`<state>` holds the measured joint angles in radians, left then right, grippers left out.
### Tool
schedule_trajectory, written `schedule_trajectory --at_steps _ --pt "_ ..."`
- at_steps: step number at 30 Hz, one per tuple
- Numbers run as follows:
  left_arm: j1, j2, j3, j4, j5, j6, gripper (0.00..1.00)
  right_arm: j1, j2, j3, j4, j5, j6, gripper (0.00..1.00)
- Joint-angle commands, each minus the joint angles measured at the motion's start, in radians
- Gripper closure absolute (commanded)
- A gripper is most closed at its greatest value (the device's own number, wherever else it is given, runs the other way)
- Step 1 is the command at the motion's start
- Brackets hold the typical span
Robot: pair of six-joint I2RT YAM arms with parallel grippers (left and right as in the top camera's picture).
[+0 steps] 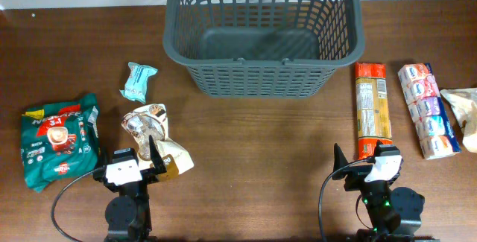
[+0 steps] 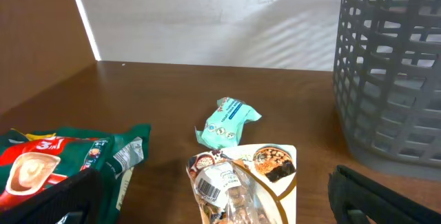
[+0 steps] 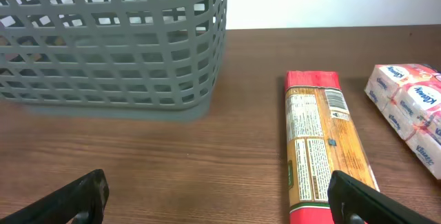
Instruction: Pack container
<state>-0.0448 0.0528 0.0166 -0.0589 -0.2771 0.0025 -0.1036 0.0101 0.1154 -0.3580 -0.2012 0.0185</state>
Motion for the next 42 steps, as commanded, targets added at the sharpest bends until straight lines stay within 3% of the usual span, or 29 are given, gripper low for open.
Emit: schedule_trajectory --at_steps 1,42 --pt "-0.006 -0.009 -0.007 0.002 0.003 -0.003 0.01 0.007 -0.007 -0.007 0.000 -0.005 0.002 0.01" --pt "-0.006 -0.009 -0.007 0.002 0.022 -0.003 0.01 0.007 -0.007 -0.007 0.000 -0.005 0.002 0.01"
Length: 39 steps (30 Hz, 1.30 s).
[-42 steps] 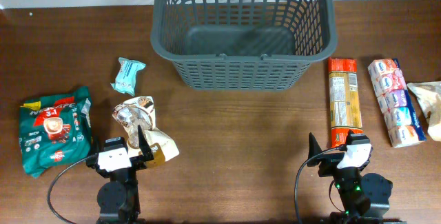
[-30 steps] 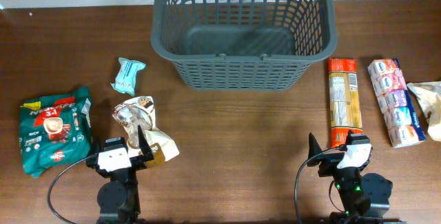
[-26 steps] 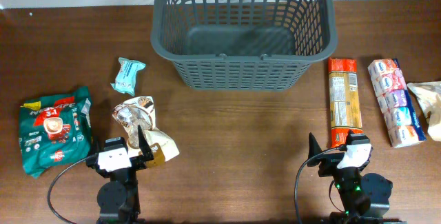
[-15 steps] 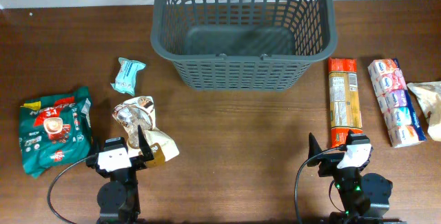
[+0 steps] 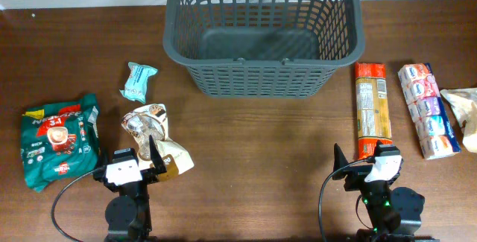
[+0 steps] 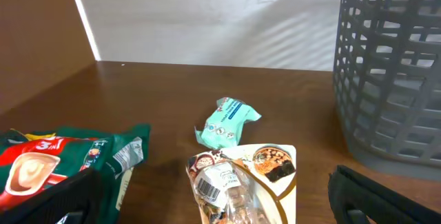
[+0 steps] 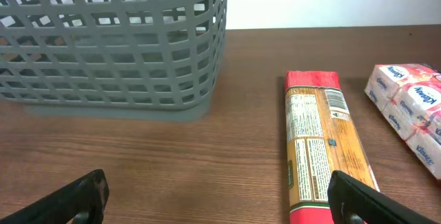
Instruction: Pack container
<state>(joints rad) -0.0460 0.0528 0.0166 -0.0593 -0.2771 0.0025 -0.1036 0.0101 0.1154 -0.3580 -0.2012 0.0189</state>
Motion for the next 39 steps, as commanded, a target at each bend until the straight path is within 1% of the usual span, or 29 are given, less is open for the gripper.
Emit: schedule_trajectory --at_steps 1,8,9,13,14,16,17,21,24,29,33,36,37,39 --pt "-0.005 -0.009 -0.007 0.002 0.044 -0.003 0.01 0.007 -0.007 -0.007 0.000 -0.005 0.001 0.01" --pt "-0.005 -0.006 -0.007 -0.024 0.277 -0.004 0.01 0.007 -0.007 -0.007 0.000 -0.005 0.001 0.01" --pt "-0.005 -0.002 -0.006 -0.023 0.310 -0.019 0.01 0.007 -0.007 -0.007 0.000 -0.005 0.001 0.01" --pt "-0.005 0.048 0.013 -0.050 0.429 -0.187 0.01 0.007 -0.007 -0.007 0.000 -0.005 0.001 0.01" --pt "-0.005 0.073 0.037 -0.100 0.452 -0.258 0.01 0.007 -0.007 -0.007 0.000 -0.005 0.001 0.01" --pt "-0.005 0.104 0.077 -0.171 0.455 -0.315 0.01 0.007 -0.007 -0.007 0.000 -0.005 0.001 0.01" --pt "-0.005 0.138 0.135 -0.237 0.454 -0.323 0.01 0.007 -0.007 -0.007 0.000 -0.005 0.001 0.01" --pt "-0.004 0.273 0.360 -0.367 0.436 -0.323 0.01 0.007 -0.007 -0.007 0.000 -0.005 0.001 0.01" --pt "-0.004 0.415 0.589 -0.521 0.382 -0.322 0.01 0.007 -0.007 -0.007 0.000 -0.005 0.001 0.01" --pt "-0.004 0.715 1.038 -0.853 0.359 -0.184 0.01 0.007 -0.007 -0.007 0.000 -0.005 0.001 0.01" --pt "-0.004 0.875 1.318 -1.044 0.375 -0.173 0.01 0.007 -0.007 -0.007 0.000 -0.005 0.001 0.01" --pt "-0.004 0.914 1.404 -1.091 0.434 -0.171 0.01 0.007 -0.007 -0.007 0.000 -0.005 0.001 0.01" --pt "-0.004 0.916 1.412 -1.098 0.428 -0.160 0.01 0.007 -0.007 -0.007 0.000 -0.005 0.001 0.01" --pt "-0.004 0.917 1.413 -1.125 0.357 -0.143 0.01 0.007 -0.007 -0.007 0.000 -0.005 0.001 0.01"
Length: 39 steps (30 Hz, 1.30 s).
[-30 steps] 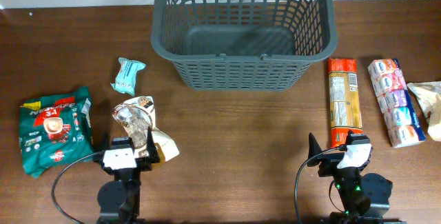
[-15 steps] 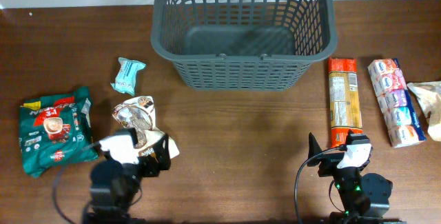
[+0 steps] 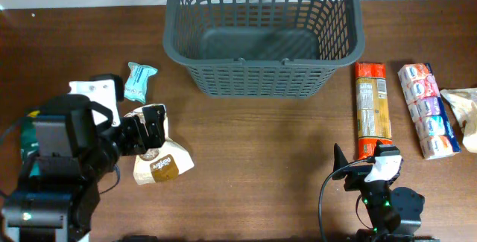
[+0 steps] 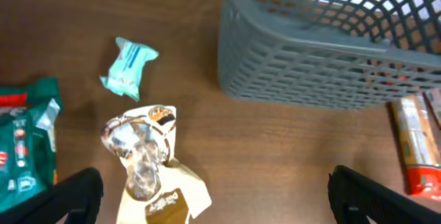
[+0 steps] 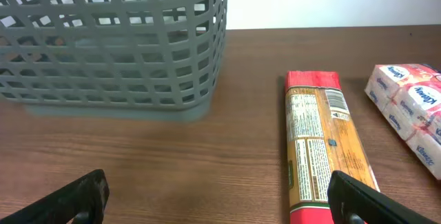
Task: Pack container
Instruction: 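Reach the left gripper to the green Nescafe pack and grasp it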
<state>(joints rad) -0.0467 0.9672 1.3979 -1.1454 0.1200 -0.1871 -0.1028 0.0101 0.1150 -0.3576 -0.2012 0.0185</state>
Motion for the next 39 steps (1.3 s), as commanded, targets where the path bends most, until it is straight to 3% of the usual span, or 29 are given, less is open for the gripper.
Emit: schedule_trajectory --at_steps 1,6,11,18,25,32,39 --pt "-0.003 0.003 0.032 -0.070 -0.082 0.040 0.01 0.006 -0.007 -0.006 -0.001 -0.005 0.002 0.01" --pt "-0.003 0.059 0.032 -0.287 -0.355 -0.124 0.00 0.006 -0.007 -0.006 -0.001 -0.005 0.002 0.01" --pt "0.013 0.247 0.032 -0.350 -0.504 -0.139 0.00 0.006 -0.007 -0.006 -0.001 -0.005 0.002 0.01" --pt "0.197 0.558 0.032 -0.304 -0.483 -0.117 0.01 0.006 -0.007 -0.006 -0.001 -0.005 0.002 0.01" --pt "0.344 0.637 0.027 -0.156 -0.480 0.031 0.02 0.006 -0.007 -0.006 -0.001 -0.005 0.002 0.01" --pt "0.383 0.646 -0.001 0.014 -0.476 0.163 0.05 0.006 -0.007 -0.006 -0.001 -0.005 0.002 0.01" --pt "0.384 0.770 -0.003 0.024 -0.483 0.181 0.08 0.006 -0.007 -0.006 -0.001 -0.005 0.002 0.01"
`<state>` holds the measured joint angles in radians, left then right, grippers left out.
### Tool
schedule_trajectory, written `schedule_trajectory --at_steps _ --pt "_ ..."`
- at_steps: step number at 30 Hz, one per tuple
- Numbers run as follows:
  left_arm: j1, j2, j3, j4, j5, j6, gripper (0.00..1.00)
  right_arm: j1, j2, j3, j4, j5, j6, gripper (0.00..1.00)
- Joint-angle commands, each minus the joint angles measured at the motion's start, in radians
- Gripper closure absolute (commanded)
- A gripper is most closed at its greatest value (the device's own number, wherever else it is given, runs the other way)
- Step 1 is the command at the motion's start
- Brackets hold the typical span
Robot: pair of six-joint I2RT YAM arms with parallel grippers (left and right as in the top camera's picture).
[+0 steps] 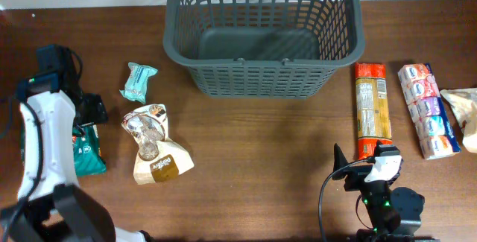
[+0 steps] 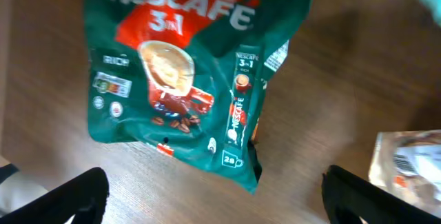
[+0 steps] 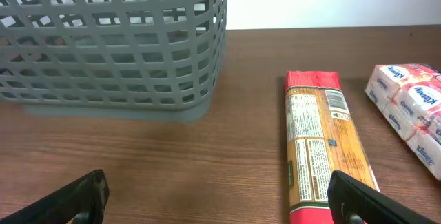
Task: Pack container
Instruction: 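Reach the left gripper to the green Nescafe pack and grasp it, then lift the Nescafe pack with the left gripper and drop it into the basket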
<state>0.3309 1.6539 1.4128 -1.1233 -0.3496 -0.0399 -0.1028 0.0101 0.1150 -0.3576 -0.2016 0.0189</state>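
A green and red Nescafe 3in1 bag lies flat at the table's left, directly under my left gripper, which is open, its fingers spread wide and holding nothing. In the overhead view the left arm covers most of the bag, with the left gripper above it. The grey mesh basket stands empty at the back centre. My right gripper is open and low near the front edge, beside the near end of a red and orange pasta packet.
A small teal packet and a white and gold snack bag lie right of the coffee bag. On the right lie the pasta packet, a tissue multipack and a beige bag at the table's edge.
My left arm has moved left, from above the white snack bag to above the Nescafe bag, with the wrist camera now looking straight down at it. The right arm has not moved.
Both arms first rested low at the front edge, grippers open, and stayed so at the second moment. Then the left arm stood raised over the white snack bag. Now it hangs over the Nescafe bag. No item has moved.
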Motion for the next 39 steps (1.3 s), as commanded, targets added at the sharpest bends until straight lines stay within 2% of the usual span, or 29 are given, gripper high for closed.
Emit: schedule_trajectory --at_steps 1,11,15,28,34,35,38,39 --pt "0.006 0.101 -0.017 0.001 -0.014 0.034 0.10 0.006 -0.007 -0.006 -0.001 -0.005 0.001 0.01" --pt "0.026 0.272 -0.018 0.022 -0.053 0.033 0.11 0.006 -0.007 -0.006 -0.001 -0.005 0.001 0.01" --pt "0.047 0.296 -0.018 0.033 -0.059 0.033 0.08 0.006 -0.007 -0.006 -0.001 -0.005 0.001 0.01" --pt "0.124 0.344 -0.018 0.119 -0.027 0.026 0.07 0.006 -0.007 -0.006 -0.001 -0.005 0.001 0.01" --pt "0.124 0.351 -0.021 0.150 -0.029 0.026 0.11 0.006 -0.007 -0.006 -0.001 -0.005 0.001 0.01" --pt "0.124 0.356 -0.021 0.151 -0.028 0.026 0.15 0.006 -0.007 -0.006 -0.001 -0.005 0.001 0.01" --pt "0.124 0.389 -0.022 0.151 -0.028 0.026 0.16 0.006 -0.007 -0.006 -0.001 -0.005 0.001 0.01" --pt "0.124 0.401 -0.022 0.151 -0.027 0.026 0.19 0.006 -0.007 -0.006 -0.001 -0.005 0.001 0.01"
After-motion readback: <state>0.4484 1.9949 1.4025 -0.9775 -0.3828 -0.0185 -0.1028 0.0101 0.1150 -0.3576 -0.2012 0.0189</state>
